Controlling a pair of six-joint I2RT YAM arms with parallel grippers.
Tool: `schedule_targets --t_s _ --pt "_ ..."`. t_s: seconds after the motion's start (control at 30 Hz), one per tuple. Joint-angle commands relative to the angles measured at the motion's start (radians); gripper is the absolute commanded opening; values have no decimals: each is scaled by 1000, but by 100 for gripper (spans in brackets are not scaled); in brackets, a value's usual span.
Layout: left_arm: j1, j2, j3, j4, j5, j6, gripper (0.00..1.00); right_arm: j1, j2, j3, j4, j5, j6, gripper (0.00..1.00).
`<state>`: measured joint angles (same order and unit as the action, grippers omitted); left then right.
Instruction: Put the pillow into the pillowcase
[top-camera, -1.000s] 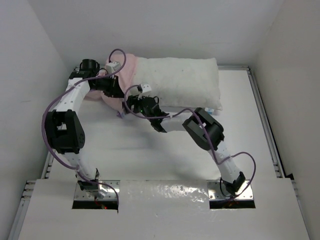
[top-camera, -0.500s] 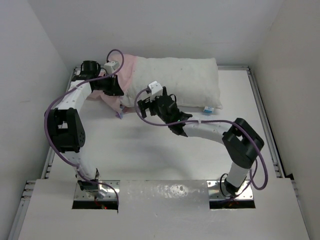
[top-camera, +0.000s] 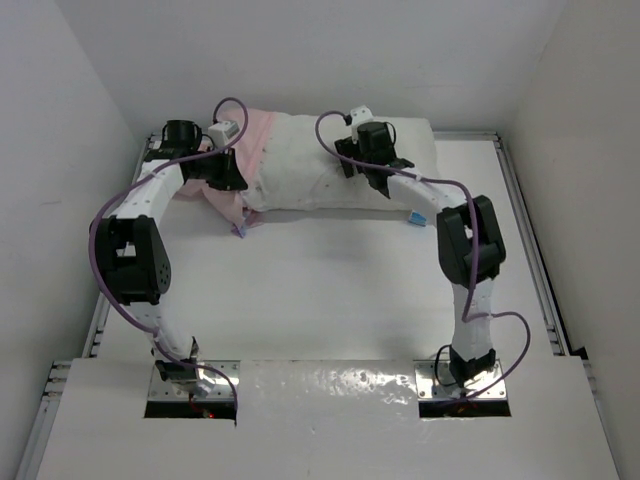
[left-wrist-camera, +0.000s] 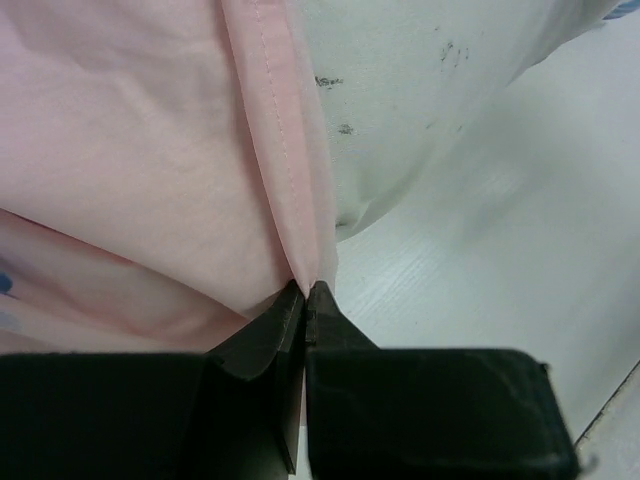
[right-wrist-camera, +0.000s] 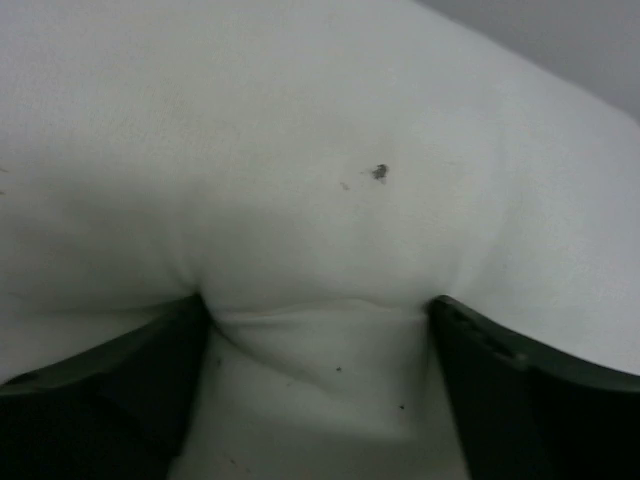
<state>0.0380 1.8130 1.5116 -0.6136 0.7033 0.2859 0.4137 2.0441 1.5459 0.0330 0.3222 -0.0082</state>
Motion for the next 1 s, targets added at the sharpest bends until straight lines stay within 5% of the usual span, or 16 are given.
schedule_targets --t_s 0.0,0.07,0.1,0.2,0.3,0.43,0.63,0.7,0.83,0.9,0.97 --pt "-10 0 55 11 -8 -2 0 4 89 88 -181 -52 -32 80" --pt "-13 0 59 12 -16 -4 0 19 79 56 -197 -121 -1 58" --pt "-12 0 61 11 -21 -4 0 26 56 16 -158 -146 35 30" --pt "-12 3 71 11 -39 -1 0 91 -99 -241 37 -195 76 0" --pt "-9 3 96 6 -44 9 0 210 -243 -473 145 -200 80 0" --pt "-3 6 133 -44 -45 51 0 379 -331 -520 168 -264 229 0" --pt "13 -26 162 -278 -34 260 0 468 -369 -543 309 -376 548 0" --pt "22 -43 159 -348 -33 323 0 471 -386 -541 321 -405 565 9" --pt "40 -61 165 -501 -44 450 2 471 -430 -509 253 -434 492 63" --pt "40 -66 186 -535 -56 473 21 471 -453 -442 155 -442 424 92" --pt "40 -63 214 -537 -48 475 34 470 -461 -379 37 -420 326 99"
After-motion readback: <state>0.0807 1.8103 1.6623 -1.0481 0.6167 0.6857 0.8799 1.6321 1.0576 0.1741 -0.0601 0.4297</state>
